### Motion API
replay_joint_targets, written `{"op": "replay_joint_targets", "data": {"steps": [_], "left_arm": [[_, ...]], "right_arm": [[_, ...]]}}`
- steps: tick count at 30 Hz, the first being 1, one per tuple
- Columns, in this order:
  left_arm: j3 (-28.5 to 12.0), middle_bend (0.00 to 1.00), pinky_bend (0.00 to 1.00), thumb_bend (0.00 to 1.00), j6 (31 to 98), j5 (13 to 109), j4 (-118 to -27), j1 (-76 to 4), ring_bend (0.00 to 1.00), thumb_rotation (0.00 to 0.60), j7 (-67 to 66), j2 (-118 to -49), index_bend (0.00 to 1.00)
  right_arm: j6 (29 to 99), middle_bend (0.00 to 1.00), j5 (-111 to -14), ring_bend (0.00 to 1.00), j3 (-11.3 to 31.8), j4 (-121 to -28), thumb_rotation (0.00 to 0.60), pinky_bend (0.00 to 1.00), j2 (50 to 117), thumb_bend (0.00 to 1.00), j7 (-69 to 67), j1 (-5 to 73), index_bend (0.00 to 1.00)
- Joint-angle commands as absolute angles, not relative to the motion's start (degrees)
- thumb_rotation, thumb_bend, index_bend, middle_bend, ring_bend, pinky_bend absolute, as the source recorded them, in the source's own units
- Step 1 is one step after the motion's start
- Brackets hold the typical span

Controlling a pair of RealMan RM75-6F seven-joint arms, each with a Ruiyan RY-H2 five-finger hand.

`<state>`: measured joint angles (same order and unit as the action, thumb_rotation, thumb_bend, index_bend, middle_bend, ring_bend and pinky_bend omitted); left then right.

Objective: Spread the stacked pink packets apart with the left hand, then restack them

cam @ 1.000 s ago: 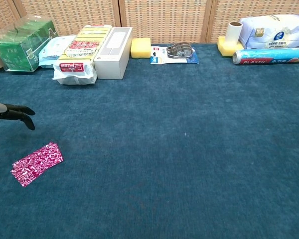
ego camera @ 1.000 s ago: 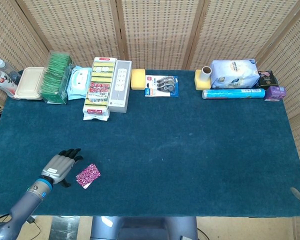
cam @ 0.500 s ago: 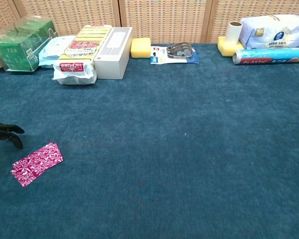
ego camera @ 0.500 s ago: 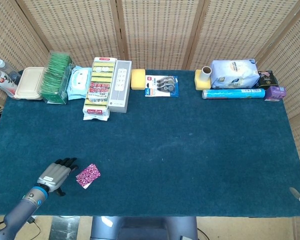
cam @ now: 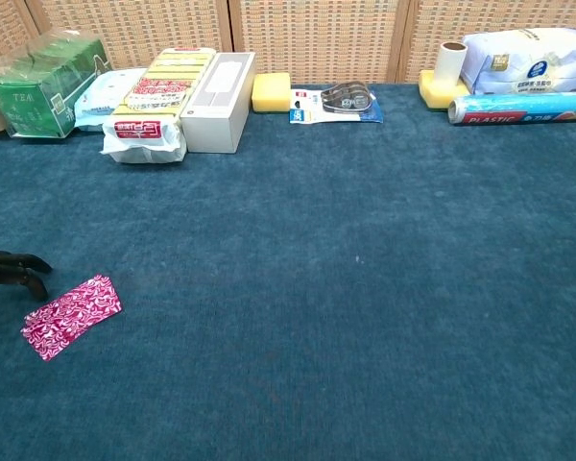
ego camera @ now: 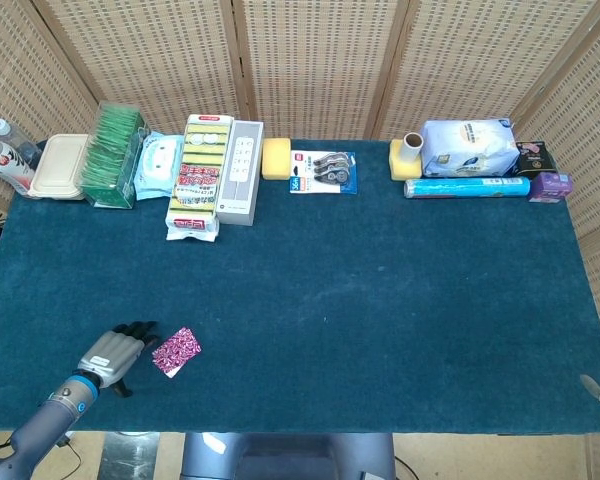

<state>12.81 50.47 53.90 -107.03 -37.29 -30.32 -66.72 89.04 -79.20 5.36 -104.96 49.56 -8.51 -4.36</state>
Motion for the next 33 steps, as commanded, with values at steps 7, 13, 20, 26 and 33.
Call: {"op": "replay_joint_targets", "data": {"steps": [7,13,20,26,33], "left_arm": [[13.2,0.00,0.11,0.12,50.1,55.6,-107.8,-36.8,0.00,0.600,-29.8,-65.9,0.16],[13.4,0.00,0.11,0.12,49.8,56.1,-108.3,-36.7,0.00,0.600,-30.1,-65.8,0.16],[13.3,0.00,0.11,0.12,50.3,57.6,-109.6,-36.4,0.00,0.600,-29.4,-64.4,0.16],[13.1,0.00,0.11,0.12,51.1,58.0,-109.8,-35.8,0.00,0.600,-28.8,-63.4,0.16],[11.0,0.00,0.11,0.12,54.8,63.7,-106.8,-34.1,0.00,0.600,-26.5,-65.3,0.16]], "right_arm": [[89.2,0.00,-79.2,0.00,5.4,-104.9,0.600,0.00,49.6,0.00,-8.6,-4.4,0.08],[89.2,0.00,-79.2,0.00,5.4,-104.9,0.600,0.00,49.6,0.00,-8.7,-4.5,0.08],[89.2,0.00,-79.2,0.00,5.4,-104.9,0.600,0.00,49.5,0.00,-8.8,-4.5,0.08],[89.3,0.00,-79.3,0.00,5.4,-104.9,0.600,0.00,49.5,0.00,-8.8,-4.5,0.08],[89.3,0.00,-79.5,0.00,5.3,-105.0,0.600,0.00,49.6,0.00,-8.5,-4.5,0.08]]}}
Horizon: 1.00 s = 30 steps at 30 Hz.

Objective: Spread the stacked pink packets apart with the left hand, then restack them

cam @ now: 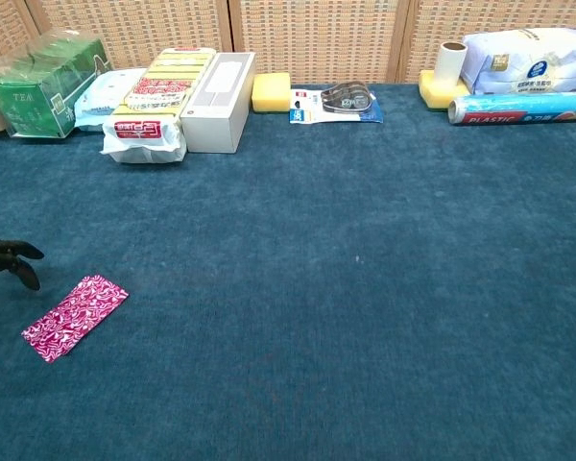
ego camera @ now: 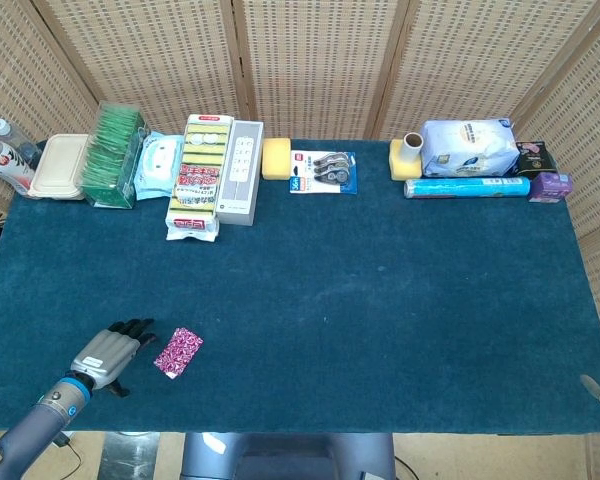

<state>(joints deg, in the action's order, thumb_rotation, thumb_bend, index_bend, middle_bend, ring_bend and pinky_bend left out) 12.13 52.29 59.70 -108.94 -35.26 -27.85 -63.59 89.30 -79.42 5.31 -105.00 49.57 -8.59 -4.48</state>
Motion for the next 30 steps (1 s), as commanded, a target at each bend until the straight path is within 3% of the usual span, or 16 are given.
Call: {"op": "replay_joint_targets", "data": {"steps": [1,9,13,21,30], "left_arm": [[10.8,0.00,0.11,0.12,55.2,64.8,-106.0,-33.7,0.00,0.600,-25.9,-65.9,0.16],[9.3,0.00,0.11,0.12,54.7,70.9,-103.1,-33.0,0.00,0.600,-21.7,-69.3,0.15],[8.6,0.00,0.11,0.12,60.9,74.6,-103.1,-30.5,0.00,0.600,-22.3,-69.0,0.00],[8.0,0.00,0.10,0.09,76.4,81.5,-100.5,-22.1,0.00,0.600,-19.4,-68.0,0.00],[8.1,0.00,0.09,0.09,85.0,85.1,-98.8,-16.2,0.00,0.600,-15.6,-67.4,0.00]], "right_arm": [[89.3,0.00,-79.5,0.00,5.3,-105.0,0.600,0.00,49.6,0.00,-8.4,-4.5,0.08],[89.3,0.00,-79.4,0.00,5.4,-105.0,0.600,0.00,49.6,0.00,-8.6,-4.5,0.08],[89.3,0.00,-79.5,0.00,5.4,-104.8,0.600,0.00,49.5,0.00,-9.0,-4.5,0.08],[89.3,0.00,-79.8,0.00,5.4,-104.6,0.600,0.00,50.1,0.00,-8.1,-4.2,0.08],[89.3,0.00,-81.5,0.00,5.2,-103.9,0.600,0.00,51.5,0.00,-6.3,-3.5,0.08]]}}
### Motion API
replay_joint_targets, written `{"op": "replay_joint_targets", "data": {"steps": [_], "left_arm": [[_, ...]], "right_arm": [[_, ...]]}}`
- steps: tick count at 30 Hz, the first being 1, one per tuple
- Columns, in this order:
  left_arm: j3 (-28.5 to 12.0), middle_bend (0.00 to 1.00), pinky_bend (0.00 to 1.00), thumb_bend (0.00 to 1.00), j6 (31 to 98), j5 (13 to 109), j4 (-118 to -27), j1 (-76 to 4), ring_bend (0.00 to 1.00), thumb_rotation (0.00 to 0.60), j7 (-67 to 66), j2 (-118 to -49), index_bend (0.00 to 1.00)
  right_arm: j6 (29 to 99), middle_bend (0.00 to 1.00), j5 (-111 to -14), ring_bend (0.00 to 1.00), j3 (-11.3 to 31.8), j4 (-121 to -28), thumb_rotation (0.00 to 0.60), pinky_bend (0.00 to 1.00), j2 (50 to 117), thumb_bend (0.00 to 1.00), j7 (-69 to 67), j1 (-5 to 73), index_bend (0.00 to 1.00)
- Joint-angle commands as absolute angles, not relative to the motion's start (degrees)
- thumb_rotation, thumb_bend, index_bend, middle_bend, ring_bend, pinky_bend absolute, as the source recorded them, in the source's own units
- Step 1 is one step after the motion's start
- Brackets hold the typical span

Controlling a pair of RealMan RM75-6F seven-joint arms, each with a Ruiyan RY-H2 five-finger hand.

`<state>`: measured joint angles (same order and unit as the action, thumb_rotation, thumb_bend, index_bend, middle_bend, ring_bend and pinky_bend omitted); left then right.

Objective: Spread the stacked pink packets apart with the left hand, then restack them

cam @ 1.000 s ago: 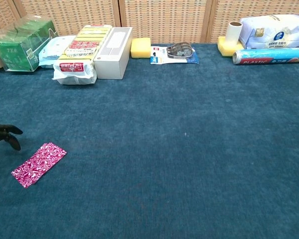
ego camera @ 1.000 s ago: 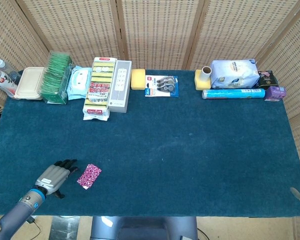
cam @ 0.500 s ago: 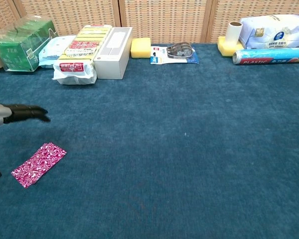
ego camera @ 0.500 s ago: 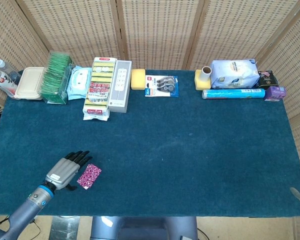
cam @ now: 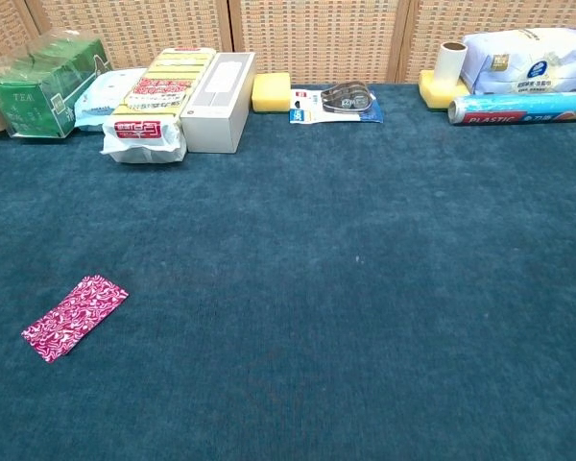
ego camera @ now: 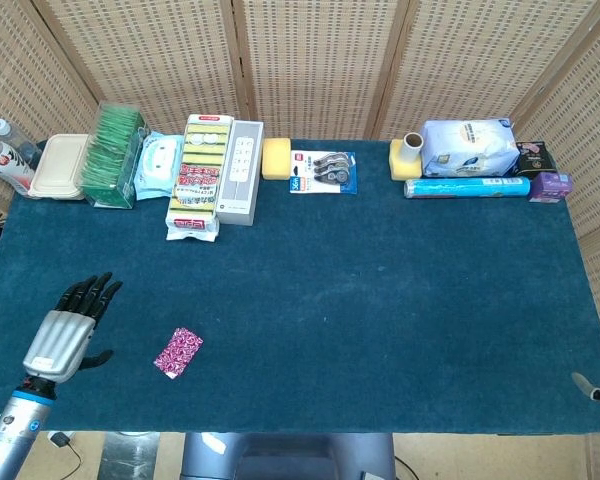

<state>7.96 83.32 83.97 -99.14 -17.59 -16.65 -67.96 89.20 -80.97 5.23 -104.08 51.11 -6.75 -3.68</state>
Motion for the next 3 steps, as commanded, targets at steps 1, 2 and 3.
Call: {"op": "replay_joint_targets", "data": {"steps": [1,2,3], "left_arm": [[8.4,0.00,0.09,0.08,86.1,86.1,-98.8,-15.5,0.00,0.600,-15.0,-67.0,0.00],[8.6,0.00,0.09,0.08,86.8,86.7,-98.8,-15.0,0.00,0.600,-14.5,-66.8,0.00],[8.7,0.00,0.09,0.08,87.3,87.3,-98.6,-14.6,0.00,0.600,-14.0,-66.6,0.00]], "right_arm": [[89.7,0.00,-82.0,0.00,5.2,-103.7,0.600,0.00,52.0,0.00,-5.9,-3.4,0.08],[90.1,0.00,-82.3,0.00,5.3,-103.5,0.600,0.00,52.4,0.00,-5.6,-3.4,0.08],[90.5,0.00,-82.5,0.00,5.4,-103.2,0.600,0.00,52.8,0.00,-5.2,-3.4,0.08]]}}
